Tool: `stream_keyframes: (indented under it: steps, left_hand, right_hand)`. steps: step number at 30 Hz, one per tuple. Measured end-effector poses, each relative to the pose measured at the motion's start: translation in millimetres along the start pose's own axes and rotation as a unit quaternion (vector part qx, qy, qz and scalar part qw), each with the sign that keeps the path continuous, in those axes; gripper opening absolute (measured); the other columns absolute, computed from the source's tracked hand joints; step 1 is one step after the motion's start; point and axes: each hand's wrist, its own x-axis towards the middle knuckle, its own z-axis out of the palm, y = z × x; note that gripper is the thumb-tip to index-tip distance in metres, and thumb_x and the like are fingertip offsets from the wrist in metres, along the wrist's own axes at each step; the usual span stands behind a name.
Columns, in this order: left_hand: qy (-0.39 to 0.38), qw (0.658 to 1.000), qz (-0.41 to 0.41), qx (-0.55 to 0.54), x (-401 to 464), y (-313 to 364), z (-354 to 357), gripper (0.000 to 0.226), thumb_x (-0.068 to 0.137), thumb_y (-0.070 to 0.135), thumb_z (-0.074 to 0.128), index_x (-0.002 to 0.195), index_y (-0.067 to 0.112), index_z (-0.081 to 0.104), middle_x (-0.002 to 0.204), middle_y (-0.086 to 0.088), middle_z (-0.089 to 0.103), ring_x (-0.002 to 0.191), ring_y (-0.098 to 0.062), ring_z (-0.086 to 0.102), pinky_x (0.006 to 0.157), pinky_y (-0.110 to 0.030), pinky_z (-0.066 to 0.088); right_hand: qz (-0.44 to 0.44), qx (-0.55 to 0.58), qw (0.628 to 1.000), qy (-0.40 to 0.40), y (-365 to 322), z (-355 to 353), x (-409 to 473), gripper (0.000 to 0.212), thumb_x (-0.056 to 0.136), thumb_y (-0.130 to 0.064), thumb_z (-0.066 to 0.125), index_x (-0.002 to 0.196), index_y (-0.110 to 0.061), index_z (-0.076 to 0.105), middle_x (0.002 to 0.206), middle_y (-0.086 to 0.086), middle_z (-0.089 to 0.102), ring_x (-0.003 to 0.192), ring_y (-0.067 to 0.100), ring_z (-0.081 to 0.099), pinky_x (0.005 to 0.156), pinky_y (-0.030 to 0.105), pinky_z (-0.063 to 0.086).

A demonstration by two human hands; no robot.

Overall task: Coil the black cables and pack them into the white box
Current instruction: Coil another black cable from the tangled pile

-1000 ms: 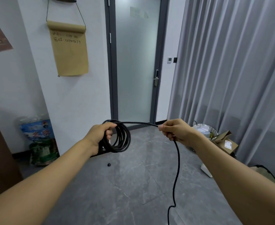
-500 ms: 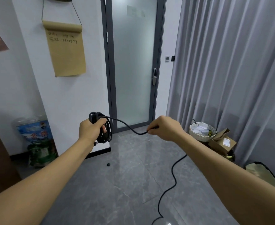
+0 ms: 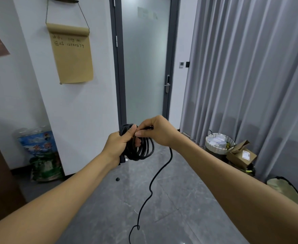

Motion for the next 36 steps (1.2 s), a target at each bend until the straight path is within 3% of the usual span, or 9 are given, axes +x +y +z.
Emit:
stream_keyframes:
  steps: [5, 9, 12, 15, 20, 24, 28, 31, 36]
  left_hand:
    - [-0.063, 0.995, -0.049, -0.061, -7, 3, 10, 0.034, 0.09, 0.04, 0.052, 0.085, 0.008, 0.062, 0.049, 0.003, 0.056, 0.043, -0.007, 0.055, 0.043, -0.018, 0.046]
    - [-0.131, 0.983, -0.095, -0.091, -11, 4, 13, 0.035, 0.075, 0.049, 0.056, 0.085, 0.016, 0.062, 0.05, 0.007, 0.048, 0.043, -0.005, 0.048, 0.041, -0.016, 0.043]
    - [-0.153, 0.979, -0.091, -0.094, -10, 2, 14, 0.04, 0.07, 0.041, 0.061, 0.1, 0.013, 0.065, 0.048, 0.008, 0.045, 0.042, -0.003, 0.045, 0.042, -0.013, 0.042]
    - [-0.117, 0.982, -0.085, -0.119, -9, 0, 16, 0.022, 0.069, 0.031, 0.067, 0.081, 0.013, 0.066, 0.045, 0.007, 0.043, 0.037, -0.003, 0.042, 0.039, -0.013, 0.039]
    - [-0.085, 0.985, -0.06, -0.138, -5, 0, 10, 0.011, 0.067, 0.029, 0.07, 0.062, 0.02, 0.066, 0.046, 0.007, 0.04, 0.038, -0.004, 0.039, 0.04, -0.014, 0.038]
    - [-0.121, 0.98, -0.078, -0.135, -5, -1, 8, 0.025, 0.07, 0.028, 0.068, 0.046, 0.022, 0.061, 0.042, 0.009, 0.038, 0.037, -0.004, 0.038, 0.04, -0.015, 0.036]
    - [-0.166, 0.978, -0.082, -0.101, -9, -2, 8, 0.027, 0.073, 0.017, 0.069, 0.049, 0.022, 0.057, 0.038, 0.01, 0.033, 0.036, -0.004, 0.035, 0.042, -0.016, 0.033]
    - [-0.176, 0.978, -0.088, -0.07, -7, 0, 7, 0.048, 0.086, 0.015, 0.054, 0.038, 0.019, 0.054, 0.036, 0.01, 0.028, 0.035, -0.004, 0.031, 0.042, -0.015, 0.029]
    - [-0.166, 0.978, -0.106, -0.065, -10, 1, 9, 0.029, 0.08, 0.025, 0.06, 0.052, 0.023, 0.055, 0.04, 0.01, 0.031, 0.038, -0.004, 0.035, 0.041, -0.015, 0.033]
  right_hand:
    - [0.018, 0.018, 0.999, 0.048, 3, -3, 2, 0.015, 0.074, -0.02, 0.079, 0.073, -0.013, 0.065, 0.068, 0.001, 0.062, 0.064, 0.01, 0.055, 0.066, 0.023, 0.049]
    - [0.059, -0.013, 0.996, 0.062, 9, -12, 2, 0.03, 0.067, -0.029, 0.082, 0.069, -0.018, 0.055, 0.057, -0.007, 0.046, 0.05, 0.005, 0.04, 0.047, 0.012, 0.034]
    - [0.042, -0.034, 0.997, 0.063, 14, -14, 0, 0.029, 0.071, -0.028, 0.08, 0.072, -0.017, 0.053, 0.057, -0.006, 0.045, 0.051, 0.007, 0.038, 0.051, 0.017, 0.036]
    - [-0.005, -0.063, 0.996, 0.068, 21, -11, -6, 0.028, 0.075, -0.026, 0.077, 0.088, -0.015, 0.055, 0.077, -0.005, 0.055, 0.066, 0.009, 0.051, 0.065, 0.024, 0.047]
    - [0.012, -0.207, 0.978, 0.017, 41, -4, -17, 0.062, 0.078, -0.046, 0.069, 0.127, -0.022, 0.039, 0.117, -0.003, 0.046, 0.098, 0.014, 0.053, 0.084, 0.034, 0.05]
    - [-0.014, -0.234, 0.972, 0.023, 36, -3, -15, 0.032, 0.095, -0.037, 0.05, 0.113, -0.01, 0.044, 0.09, 0.007, 0.063, 0.077, 0.027, 0.06, 0.07, 0.044, 0.052]
    - [-0.036, -0.289, 0.956, 0.019, 26, -5, -15, 0.031, 0.099, -0.036, 0.039, 0.104, -0.006, 0.044, 0.072, 0.004, 0.052, 0.068, 0.029, 0.052, 0.061, 0.038, 0.043]
    - [-0.038, -0.295, 0.954, 0.027, 27, -2, -16, 0.028, 0.1, -0.037, 0.037, 0.089, -0.01, 0.036, 0.061, -0.001, 0.041, 0.062, 0.029, 0.045, 0.056, 0.034, 0.034]
    - [-0.009, -0.246, 0.969, 0.012, 35, 0, -16, 0.029, 0.099, -0.036, 0.041, 0.084, -0.011, 0.037, 0.062, 0.001, 0.044, 0.059, 0.027, 0.043, 0.056, 0.033, 0.034]
